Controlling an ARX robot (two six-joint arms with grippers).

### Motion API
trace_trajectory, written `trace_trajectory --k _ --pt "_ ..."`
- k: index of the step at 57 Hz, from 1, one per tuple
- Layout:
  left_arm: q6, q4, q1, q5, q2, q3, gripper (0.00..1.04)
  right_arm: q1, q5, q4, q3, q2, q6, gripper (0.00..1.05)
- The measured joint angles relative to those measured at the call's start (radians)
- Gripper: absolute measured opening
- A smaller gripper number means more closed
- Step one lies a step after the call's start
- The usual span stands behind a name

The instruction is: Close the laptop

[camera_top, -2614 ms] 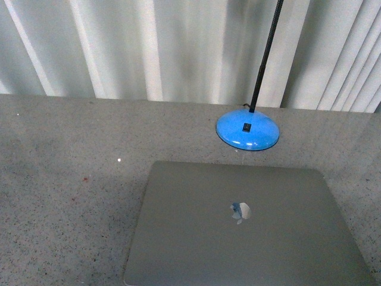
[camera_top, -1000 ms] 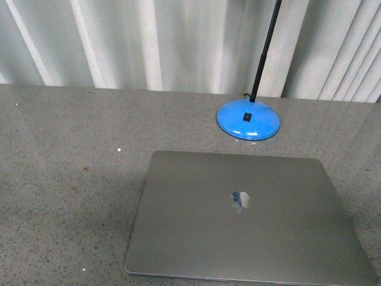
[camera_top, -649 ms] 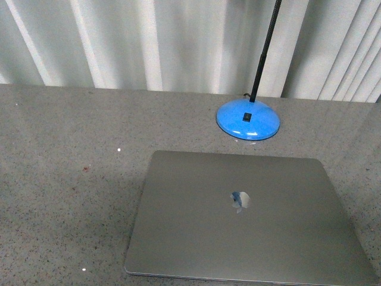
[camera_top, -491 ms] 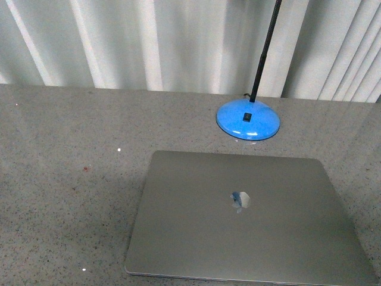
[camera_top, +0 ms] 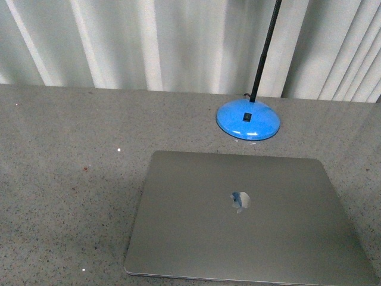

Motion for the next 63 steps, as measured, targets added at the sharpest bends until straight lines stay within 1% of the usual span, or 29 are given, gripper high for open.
trace_trajectory --k 4,5,12,13,14,24,25,26,30,63 --pt "0.0 0.0 0.0 0.0 0.0 0.0 0.37 0.0 0.0 0.0 0.0 0.0 0.0 0.36" --pt "0.0 0.0 0.0 0.0 0.0 0.0 0.39 0.0 0.0 0.0 0.0 0.0 0.0 0.4" --pt "0.0 0.0 0.0 0.0 0.0 0.0 0.62 0.0 0.0 0.0 0.0 0.0 0.0 0.61" --pt "0.0 0.0 0.0 0.0 0.0 0.0 0.64 0.0 0.0 0.0 0.0 0.0 0.0 0.65" --pt "0.0 0.0 0.0 0.0 0.0 0.0 0.67 0.0 0.0 0.0 0.0 0.0 0.0 0.66" --pt "0.0 0.0 0.0 0.0 -0.001 0.0 0.97 0.0 0.0 0.0 0.0 0.0 0.0 0.96" --pt "0.0 0.0 0.0 0.0 -0.001 0.0 0.99 0.0 0.0 0.0 0.0 0.0 0.0 0.99" --pt "0.002 0.0 0.0 0.0 -0.001 0.0 1.0 0.0 0.0 0.0 0.0 0.0 0.0 0.99" --pt "0.002 0.0 0.0 0.0 -0.001 0.0 0.97 0.0 0.0 0.0 0.0 0.0 0.0 0.97" --pt "0.002 0.0 0.0 0.0 -0.001 0.0 0.98 0.0 0.0 0.0 0.0 0.0 0.0 0.97"
